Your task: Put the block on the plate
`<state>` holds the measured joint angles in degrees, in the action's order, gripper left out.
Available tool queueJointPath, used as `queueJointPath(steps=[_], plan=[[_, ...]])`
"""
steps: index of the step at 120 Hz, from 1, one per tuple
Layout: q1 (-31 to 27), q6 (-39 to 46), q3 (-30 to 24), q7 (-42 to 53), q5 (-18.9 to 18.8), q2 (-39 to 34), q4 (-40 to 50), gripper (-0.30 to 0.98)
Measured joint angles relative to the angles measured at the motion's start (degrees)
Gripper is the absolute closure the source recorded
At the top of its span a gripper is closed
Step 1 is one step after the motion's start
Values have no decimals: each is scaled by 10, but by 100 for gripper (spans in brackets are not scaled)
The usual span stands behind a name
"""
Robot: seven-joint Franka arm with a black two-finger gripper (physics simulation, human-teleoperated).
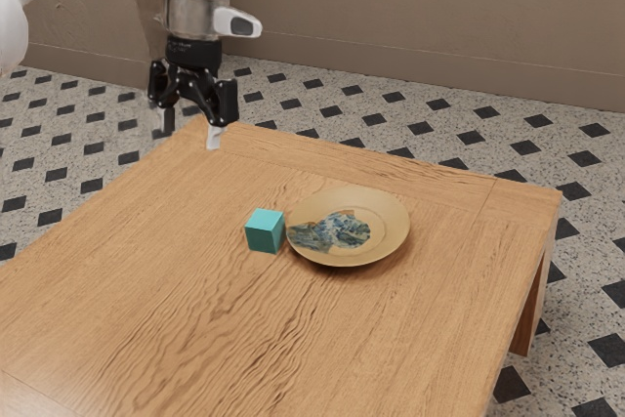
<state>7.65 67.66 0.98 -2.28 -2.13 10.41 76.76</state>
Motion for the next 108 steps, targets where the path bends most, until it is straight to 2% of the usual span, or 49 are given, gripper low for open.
queueJointPath(steps=[19, 44, 58, 81, 108], plan=[[2, 112, -6, 7, -15, 22, 7, 0], [0, 220, 5, 11, -14, 143, -7, 0], [0, 275, 26, 13, 5, 189, -7, 0], [-1, 362, 66, -11, 48, 198, 60, 0], [-1, 450, 70, -55, 59, 200, 118, 0]])
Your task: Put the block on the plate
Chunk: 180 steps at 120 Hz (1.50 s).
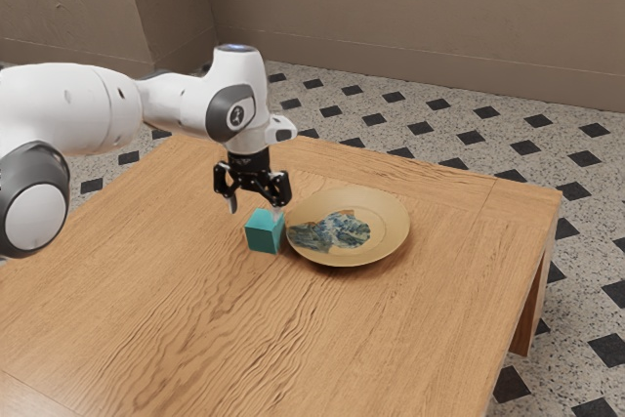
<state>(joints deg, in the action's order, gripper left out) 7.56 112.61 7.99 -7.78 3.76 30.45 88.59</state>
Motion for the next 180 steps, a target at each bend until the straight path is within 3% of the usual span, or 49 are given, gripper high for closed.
queueJointPath(steps=[32, 82, 180], plan=[[0, 73, 5, -37, 0, 24, 12, 0], [0, 116, 12, -71, 0, 41, 12, 1], [0, 159, 13, -104, -1, 67, 12, 24]])
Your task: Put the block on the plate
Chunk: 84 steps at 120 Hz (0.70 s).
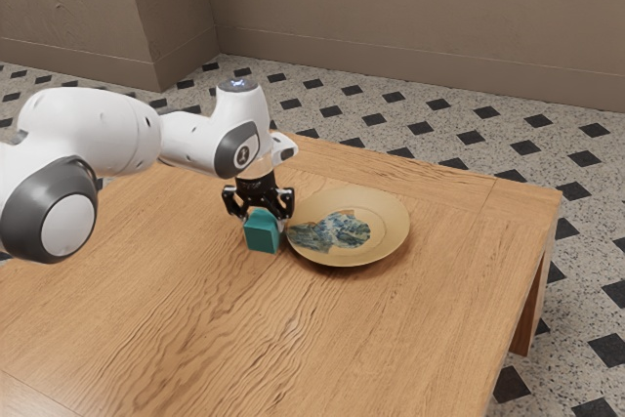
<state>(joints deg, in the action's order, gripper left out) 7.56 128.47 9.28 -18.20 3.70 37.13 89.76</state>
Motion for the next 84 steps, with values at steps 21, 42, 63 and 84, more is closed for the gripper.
queueJointPath(steps=[21, 42, 63, 84], plan=[[0, 2, 0, -5, -1, -1, 0, 30], [0, 3, 0, -11, -4, -5, 0, 33], [0, -7, 13, -15, -11, -25, -4, 35], [33, -32, 14, -18, -19, -50, -36, 32]])
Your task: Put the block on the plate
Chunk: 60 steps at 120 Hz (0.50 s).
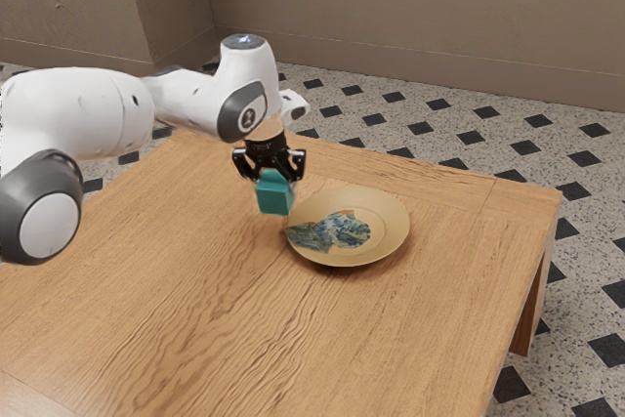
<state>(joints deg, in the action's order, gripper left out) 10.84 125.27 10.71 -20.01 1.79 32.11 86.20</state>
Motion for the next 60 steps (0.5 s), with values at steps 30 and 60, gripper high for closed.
queueJointPath(steps=[30, 60], plan=[[31, -47, -21, -3, 7, 123, -167, 34], [30, -72, -26, -7, 17, 176, -223, 33]])
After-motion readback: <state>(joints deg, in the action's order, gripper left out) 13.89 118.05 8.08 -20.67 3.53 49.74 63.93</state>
